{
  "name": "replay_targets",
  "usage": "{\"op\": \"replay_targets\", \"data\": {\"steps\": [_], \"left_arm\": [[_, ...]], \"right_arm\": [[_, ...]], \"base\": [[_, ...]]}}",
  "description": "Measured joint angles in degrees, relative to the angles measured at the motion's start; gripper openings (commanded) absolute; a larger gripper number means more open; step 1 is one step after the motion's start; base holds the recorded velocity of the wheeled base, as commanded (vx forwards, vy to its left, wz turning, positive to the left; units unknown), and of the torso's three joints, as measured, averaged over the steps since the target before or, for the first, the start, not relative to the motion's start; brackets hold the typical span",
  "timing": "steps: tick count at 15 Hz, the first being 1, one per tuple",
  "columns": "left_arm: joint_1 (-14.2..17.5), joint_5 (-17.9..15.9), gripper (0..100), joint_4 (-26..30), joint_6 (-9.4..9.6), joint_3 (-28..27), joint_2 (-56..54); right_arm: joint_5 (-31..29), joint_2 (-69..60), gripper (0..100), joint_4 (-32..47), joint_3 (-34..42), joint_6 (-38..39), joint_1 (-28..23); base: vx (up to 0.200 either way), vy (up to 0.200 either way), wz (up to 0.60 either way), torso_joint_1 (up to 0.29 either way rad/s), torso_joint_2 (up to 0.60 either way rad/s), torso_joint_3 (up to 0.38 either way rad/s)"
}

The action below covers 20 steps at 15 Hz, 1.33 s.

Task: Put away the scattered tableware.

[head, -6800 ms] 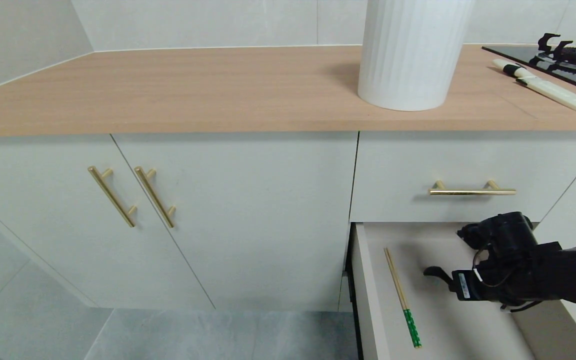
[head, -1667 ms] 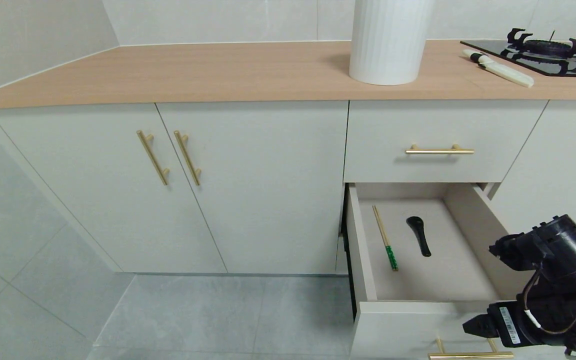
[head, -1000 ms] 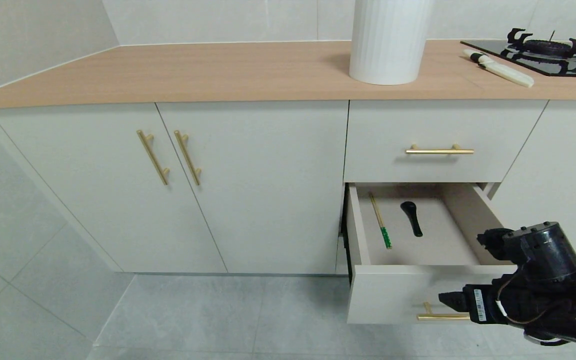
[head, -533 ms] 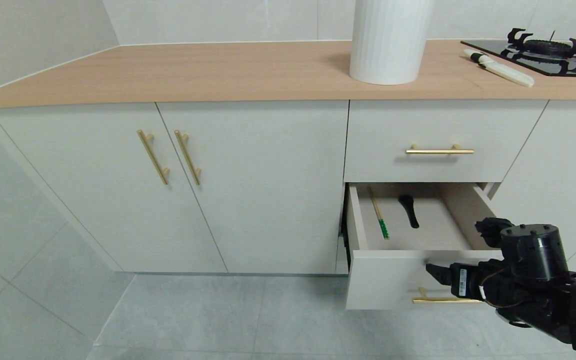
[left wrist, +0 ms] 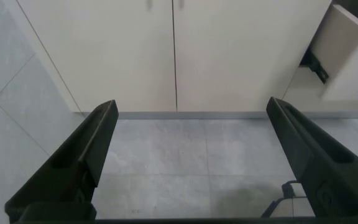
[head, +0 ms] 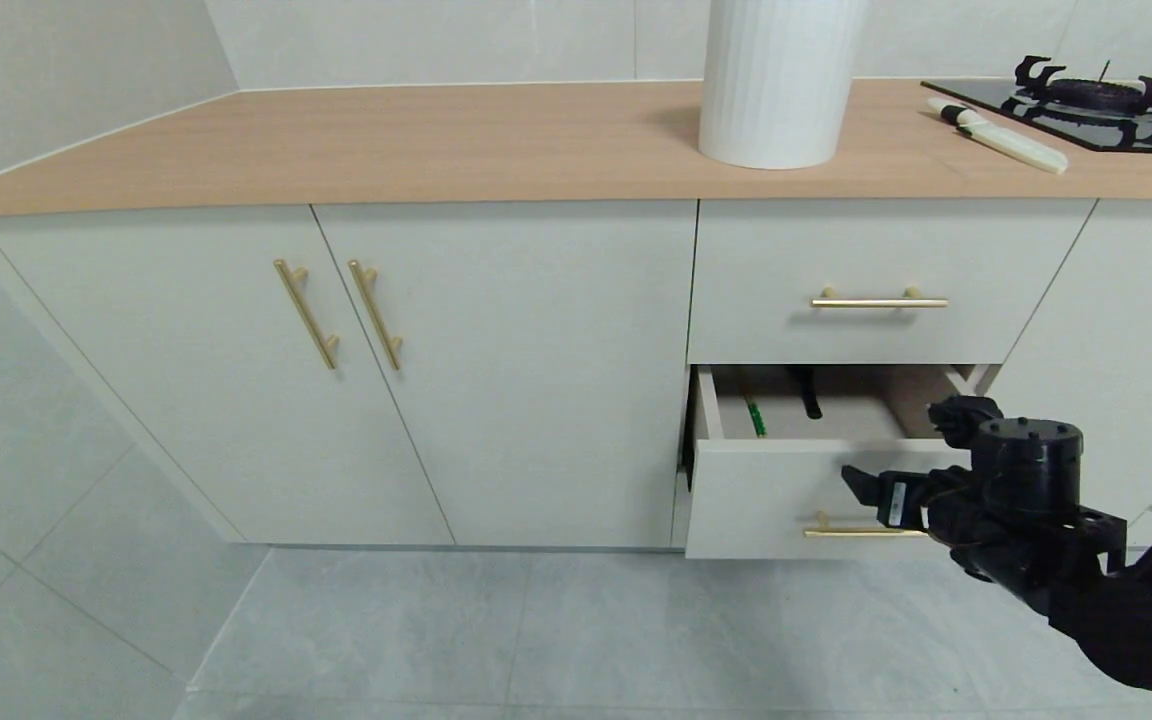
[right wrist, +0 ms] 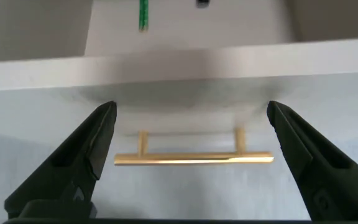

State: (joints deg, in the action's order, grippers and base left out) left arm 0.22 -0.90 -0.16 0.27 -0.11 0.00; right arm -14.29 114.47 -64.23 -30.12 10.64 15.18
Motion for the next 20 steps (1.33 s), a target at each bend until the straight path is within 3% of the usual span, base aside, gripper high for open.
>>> {"op": "replay_targets", "data": {"steps": [7,12,20], "left_arm": [[0.0,0.0,100,0.0,0.00,0.0,0.0],[0.0,0.0,100,0.0,0.00,0.0,0.0],[0.0,0.0,100,0.0,-0.02,0.0,0.0]], "right_arm": [[-0.5,8.5,100,-0.1,-14.6,-2.3,-1.5],[-1.8,13.6,100,-5.4,-17.8,-1.9,-2.4],[-6.9,17.8,100,-6.0,-24.9,0.5,-2.8]], "base": [[0.000,0.000,0.00,0.000,0.00,0.000],[0.000,0.000,0.00,0.000,0.00,0.000],[0.000,0.000,0.00,0.000,0.00,0.000]]}}
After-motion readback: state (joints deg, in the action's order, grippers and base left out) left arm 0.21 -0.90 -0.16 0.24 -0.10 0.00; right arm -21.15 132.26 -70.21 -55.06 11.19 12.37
